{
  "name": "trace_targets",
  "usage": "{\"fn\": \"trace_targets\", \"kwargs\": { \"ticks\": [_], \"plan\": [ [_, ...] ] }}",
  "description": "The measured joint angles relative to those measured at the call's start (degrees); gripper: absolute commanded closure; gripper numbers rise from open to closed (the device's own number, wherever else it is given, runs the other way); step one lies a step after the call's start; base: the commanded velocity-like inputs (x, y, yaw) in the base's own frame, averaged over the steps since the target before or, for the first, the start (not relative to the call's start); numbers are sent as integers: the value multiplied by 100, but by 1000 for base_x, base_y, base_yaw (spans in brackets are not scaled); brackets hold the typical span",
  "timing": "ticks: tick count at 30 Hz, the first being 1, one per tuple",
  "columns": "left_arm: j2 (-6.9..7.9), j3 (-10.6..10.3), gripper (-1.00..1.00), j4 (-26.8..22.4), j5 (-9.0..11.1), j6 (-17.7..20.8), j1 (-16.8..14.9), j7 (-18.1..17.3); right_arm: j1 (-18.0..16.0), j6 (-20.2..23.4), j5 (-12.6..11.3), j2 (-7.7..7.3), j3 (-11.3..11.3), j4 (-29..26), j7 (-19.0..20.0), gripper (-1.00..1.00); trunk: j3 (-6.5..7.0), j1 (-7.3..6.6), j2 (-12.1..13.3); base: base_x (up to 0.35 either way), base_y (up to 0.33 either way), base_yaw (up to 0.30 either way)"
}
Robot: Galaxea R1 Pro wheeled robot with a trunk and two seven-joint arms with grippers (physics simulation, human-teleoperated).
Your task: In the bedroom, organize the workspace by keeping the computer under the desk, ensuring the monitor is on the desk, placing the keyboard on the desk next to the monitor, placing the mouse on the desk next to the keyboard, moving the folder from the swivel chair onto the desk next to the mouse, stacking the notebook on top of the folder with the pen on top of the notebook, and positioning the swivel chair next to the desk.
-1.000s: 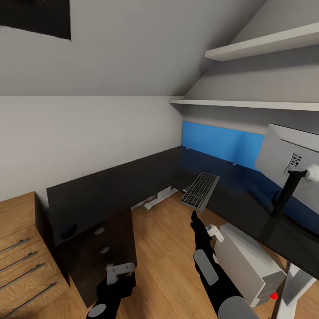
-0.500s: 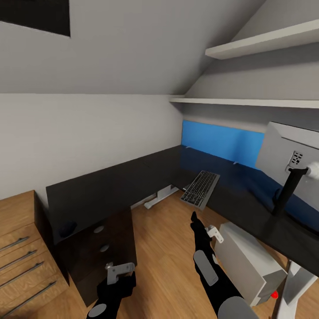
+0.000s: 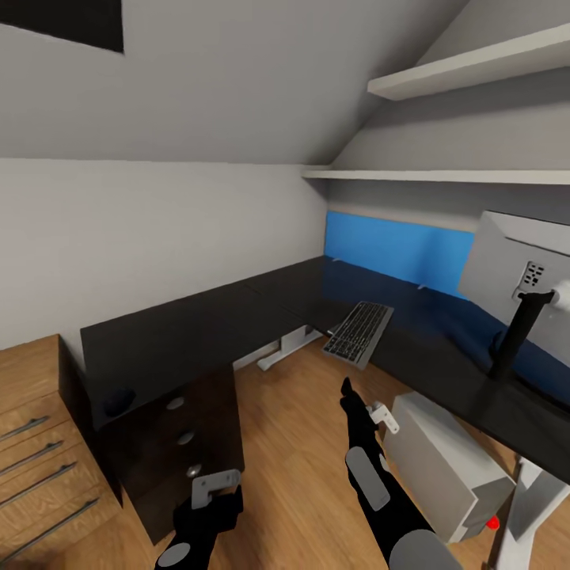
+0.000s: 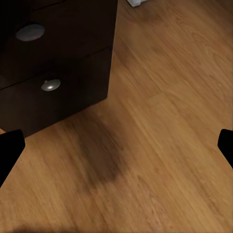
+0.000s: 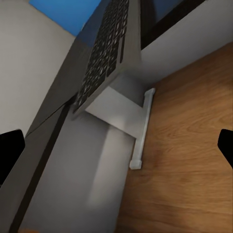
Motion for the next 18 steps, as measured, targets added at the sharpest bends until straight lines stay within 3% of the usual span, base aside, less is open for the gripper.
{"fn": "trace_targets", "kwargs": {
  "ticks": [13,18],
  "plan": [
    [0,1,-100,1,0,0,0,1,0,24,9,0,-22,-8,-17,-100,-233,286,-522,0,0,0],
    [0,4,-100,1,0,0,0,1,0,285,19,0,-23,-13,-14,-100,-323,395,-722,0,0,0]
  ]
}}
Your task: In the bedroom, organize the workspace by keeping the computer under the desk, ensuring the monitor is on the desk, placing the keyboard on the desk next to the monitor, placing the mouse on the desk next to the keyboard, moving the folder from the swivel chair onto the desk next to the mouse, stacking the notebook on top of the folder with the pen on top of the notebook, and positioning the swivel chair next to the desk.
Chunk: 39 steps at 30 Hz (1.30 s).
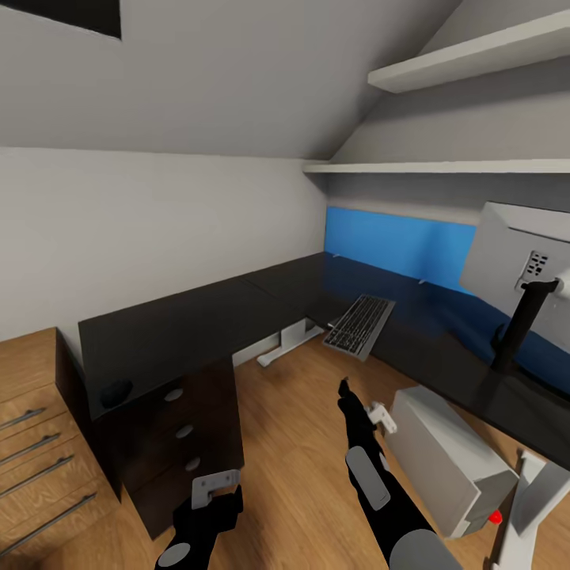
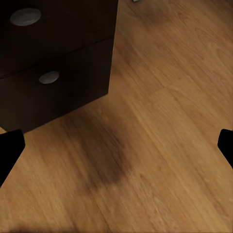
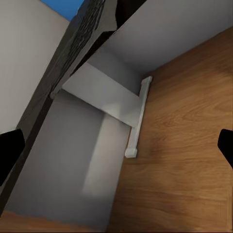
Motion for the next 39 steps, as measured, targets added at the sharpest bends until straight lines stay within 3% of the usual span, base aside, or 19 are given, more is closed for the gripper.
{"fn": "trace_targets", "kwargs": {
  "ticks": [4,7,11,15,21,25,27,29,32,35,39],
  "plan": [
    [0,-3,-100,0,0,0,0,0,0,234,7,0,-6,-32,104,-100,-72,88,-160,0,0,0],
    [0,-4,-100,6,0,0,0,0,0,326,31,0,-7,-83,423,-100,-108,132,-242,0,0,0],
    [2,-49,-100,17,1,3,0,-6,1,360,29,0,-6,-103,1328,-100,-108,133,-242,0,0,0],
    [8,-241,-100,29,1,6,0,-8,1,360,29,0,-18,-100,1721,-100,-109,133,-242,0,0,0],
    [15,-348,-100,41,0,9,0,-9,1,360,-52,0,-50,-98,1870,-100,-108,133,-242,0,0,0],
    [17,-360,-100,45,0,9,0,-9,1,361,-527,0,-57,-102,1898,-100,-108,133,-242,0,0,0],
    [17,-362,-100,47,-1,9,0,-9,1,358,-924,0,-51,-102,1905,-100,-108,133,-242,0,0,0],
    [18,-364,-100,50,-1,9,0,-9,1,352,-1547,0,-40,-107,1909,-100,-108,133,-242,0,0,0],
    [18,-364,-100,51,-1,9,0,-9,1,349,-2082,0,-25,-111,1912,-100,-108,133,-242,0,0,0],
    [18,-364,-100,52,-1,9,0,-9,1,339,-2361,0,-10,-116,1916,-100,-108,133,-242,0,0,0],
    [18,-365,-100,54,-1,9,0,-9,1,328,-2486,0,4,-120,1924,-100,-108,133,-242,0,0,0]
  ]
}}
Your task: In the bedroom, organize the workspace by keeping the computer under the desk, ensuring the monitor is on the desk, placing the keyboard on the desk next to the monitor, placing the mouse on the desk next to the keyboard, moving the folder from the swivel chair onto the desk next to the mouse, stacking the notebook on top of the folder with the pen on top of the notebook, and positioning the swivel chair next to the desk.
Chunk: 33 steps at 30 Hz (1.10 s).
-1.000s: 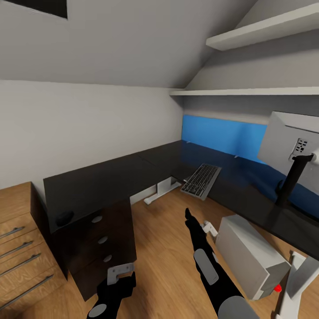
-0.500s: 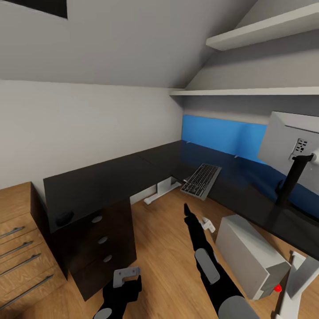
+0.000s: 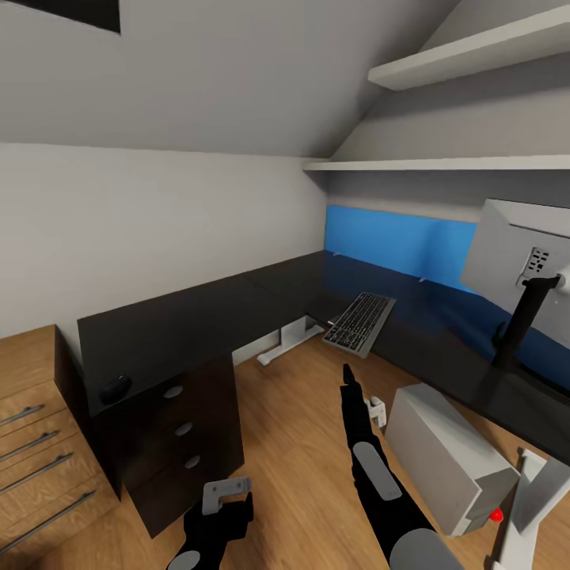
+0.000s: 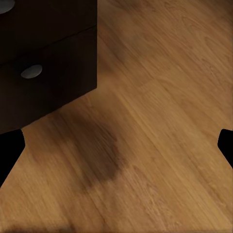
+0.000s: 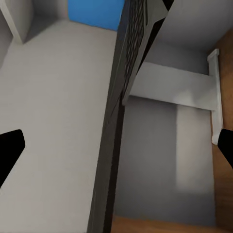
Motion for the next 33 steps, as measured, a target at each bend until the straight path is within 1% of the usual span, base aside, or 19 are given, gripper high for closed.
{"fn": "trace_targets", "kwargs": {
  "ticks": [15,21,26,32,33],
  "plan": [
    [0,0,-100,7,0,0,0,0,0,-17,-34,0,5,10,2,-100,0,0,0,0,0,0],
    [-16,0,-100,-25,1,-1,0,9,0,-17,-27,0,4,-7,19,-100,-107,131,-239,0,0,0],
    [-17,0,-100,-19,7,0,0,9,0,-18,-23,0,2,-12,141,-100,-197,241,-440,0,0,0],
    [-13,3,-100,-9,16,0,0,9,8,-6,47,0,5,-174,199,-100,-305,373,-681,0,0,0],
    [-12,6,-100,-7,16,0,0,9,12,-5,71,0,5,-211,203,-100,-305,373,-682,0,0,0]
  ]
}}
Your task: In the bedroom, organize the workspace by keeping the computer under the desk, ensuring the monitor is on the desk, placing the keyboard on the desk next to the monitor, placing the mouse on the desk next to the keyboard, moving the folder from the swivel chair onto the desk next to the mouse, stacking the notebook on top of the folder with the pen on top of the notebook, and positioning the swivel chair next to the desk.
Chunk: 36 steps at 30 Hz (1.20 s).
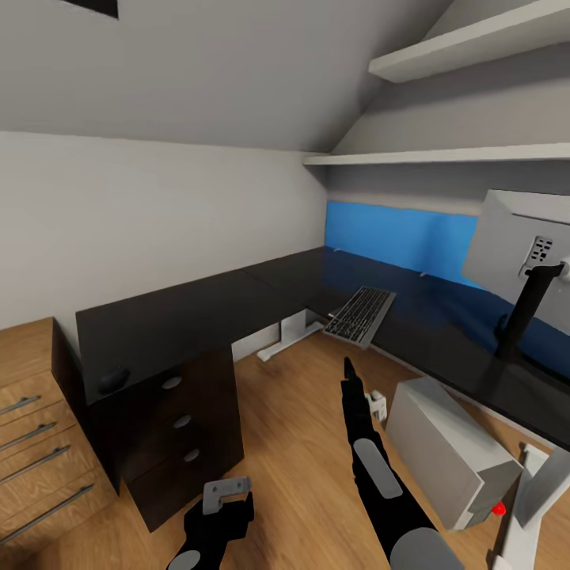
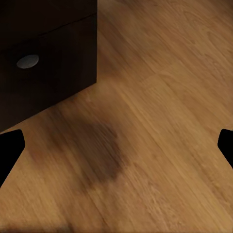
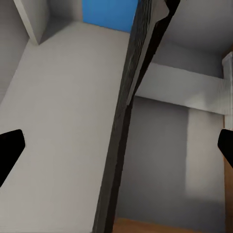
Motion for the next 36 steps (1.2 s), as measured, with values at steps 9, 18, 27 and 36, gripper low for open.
{"fn": "trace_targets", "kwargs": {
  "ticks": [9,18,27,36],
  "plan": [
    [3,11,-100,14,-6,5,0,0,90,-3,452,0,-1,-325,7,-100,0,0,0,0,0,0],
    [4,10,-100,20,-7,4,0,0,110,-6,433,0,-4,-358,-8,-100,0,0,0,0,0,0],
    [4,4,-100,20,-7,7,0,0,111,-5,407,0,-20,-335,-109,-100,0,0,0,0,0,0],
    [12,-6,-100,23,-11,2,0,2,111,-26,416,0,-48,-326,-145,-100,0,-1,0,176,0,0]
  ]
}}
